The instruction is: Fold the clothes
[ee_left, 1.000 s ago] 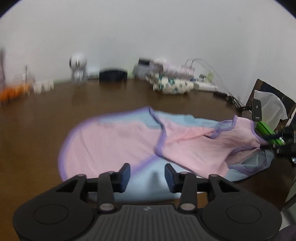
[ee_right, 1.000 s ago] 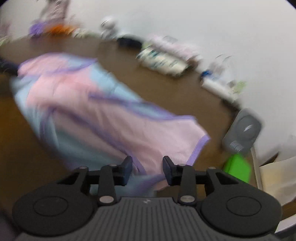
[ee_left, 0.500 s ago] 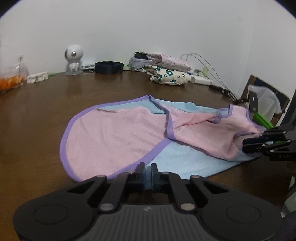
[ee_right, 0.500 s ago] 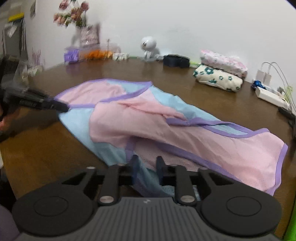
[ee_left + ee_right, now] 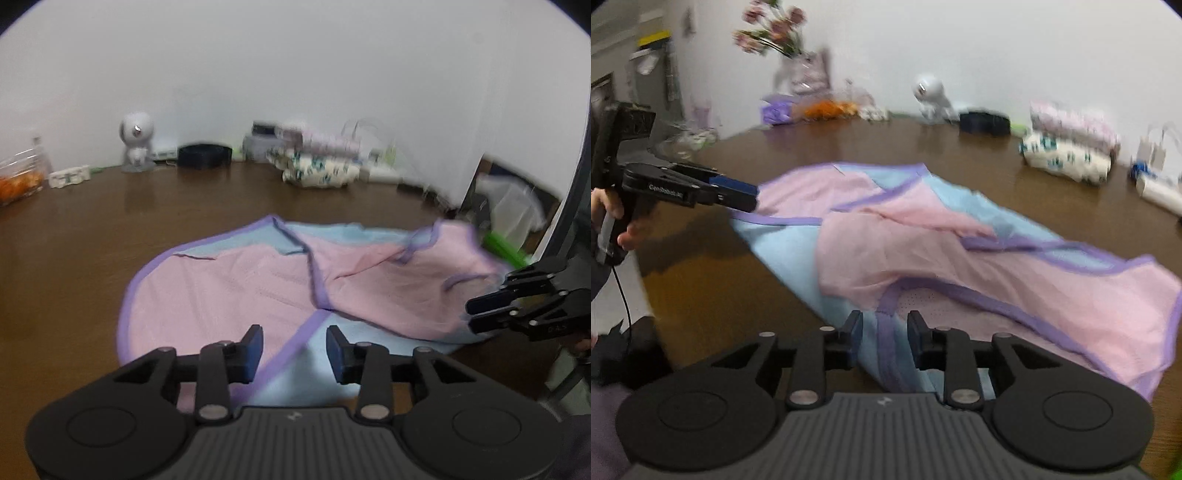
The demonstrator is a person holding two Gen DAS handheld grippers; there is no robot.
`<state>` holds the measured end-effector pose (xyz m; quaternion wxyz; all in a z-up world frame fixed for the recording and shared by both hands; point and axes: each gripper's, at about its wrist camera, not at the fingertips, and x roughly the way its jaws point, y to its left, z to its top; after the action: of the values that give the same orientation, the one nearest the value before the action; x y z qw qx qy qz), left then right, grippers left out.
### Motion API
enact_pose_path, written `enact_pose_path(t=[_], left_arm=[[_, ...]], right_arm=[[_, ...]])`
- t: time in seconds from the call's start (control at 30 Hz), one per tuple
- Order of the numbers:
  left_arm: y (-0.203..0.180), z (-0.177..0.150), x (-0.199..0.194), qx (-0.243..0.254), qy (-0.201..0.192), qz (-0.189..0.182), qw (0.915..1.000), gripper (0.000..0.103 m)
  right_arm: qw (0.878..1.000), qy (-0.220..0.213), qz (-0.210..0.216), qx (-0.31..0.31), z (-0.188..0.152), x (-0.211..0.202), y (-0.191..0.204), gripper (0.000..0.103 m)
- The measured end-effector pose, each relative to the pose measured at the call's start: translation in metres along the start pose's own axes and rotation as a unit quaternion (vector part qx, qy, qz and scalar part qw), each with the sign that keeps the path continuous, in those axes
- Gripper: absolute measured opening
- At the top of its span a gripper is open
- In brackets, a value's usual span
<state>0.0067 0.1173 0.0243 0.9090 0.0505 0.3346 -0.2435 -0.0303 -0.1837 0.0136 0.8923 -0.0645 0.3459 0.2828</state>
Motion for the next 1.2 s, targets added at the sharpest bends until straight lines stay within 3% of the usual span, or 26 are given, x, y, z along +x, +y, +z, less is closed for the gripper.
enact_pose_path(t=[0.13,0.27,0.47,0.57,0.63,0.73,0.77,1.03,1.2], left_arm=[[-0.003,0.007,0.021,0.02,0.015,-0.016,0.9996,0.035],[-0.005,0.005,0.022,0.027,0.024,-0.048,0.9982,0.033],[-0.013,0.001,0.021,0.043,0.032,-0.058,0.9969,0.031],[-0.006,0.004,0.021,0.022,0.039,-0.042,0.9981,0.006],[-0.004,0.004,0.019,0.018,0.036,-0.043,0.9983,0.002],[-0.001,0.003,0.016,0.013,0.03,-0.046,0.9984,0.001],[0.0,0.002,0.011,0.009,0.024,-0.046,0.9986,0.001],[-0.007,-0.016,-0.05,-0.031,-0.036,-0.043,0.998,0.0],[-0.01,-0.051,-0.074,-0.058,-0.021,-0.051,0.9968,0.001]], right_arm=[[1.0,-0.003,-0.001,0.02,-0.003,0.001,0.0,0.01],[0.999,-0.011,-0.008,0.04,-0.006,-0.004,-0.001,0.008],[0.999,-0.015,-0.02,0.044,-0.004,-0.004,0.003,0.008],[0.998,-0.013,-0.029,0.048,-0.007,-0.001,0.003,0.012],[0.999,-0.017,-0.025,0.043,-0.008,-0.003,0.006,0.018],[0.999,-0.017,-0.034,0.037,-0.009,0.001,0.01,0.013],[0.998,-0.019,-0.037,0.04,-0.008,0.001,0.009,0.008],[0.998,-0.053,-0.032,0.03,-0.01,-0.036,0.009,0.005],[0.998,-0.047,-0.031,0.013,-0.019,-0.053,0.013,0.003]])
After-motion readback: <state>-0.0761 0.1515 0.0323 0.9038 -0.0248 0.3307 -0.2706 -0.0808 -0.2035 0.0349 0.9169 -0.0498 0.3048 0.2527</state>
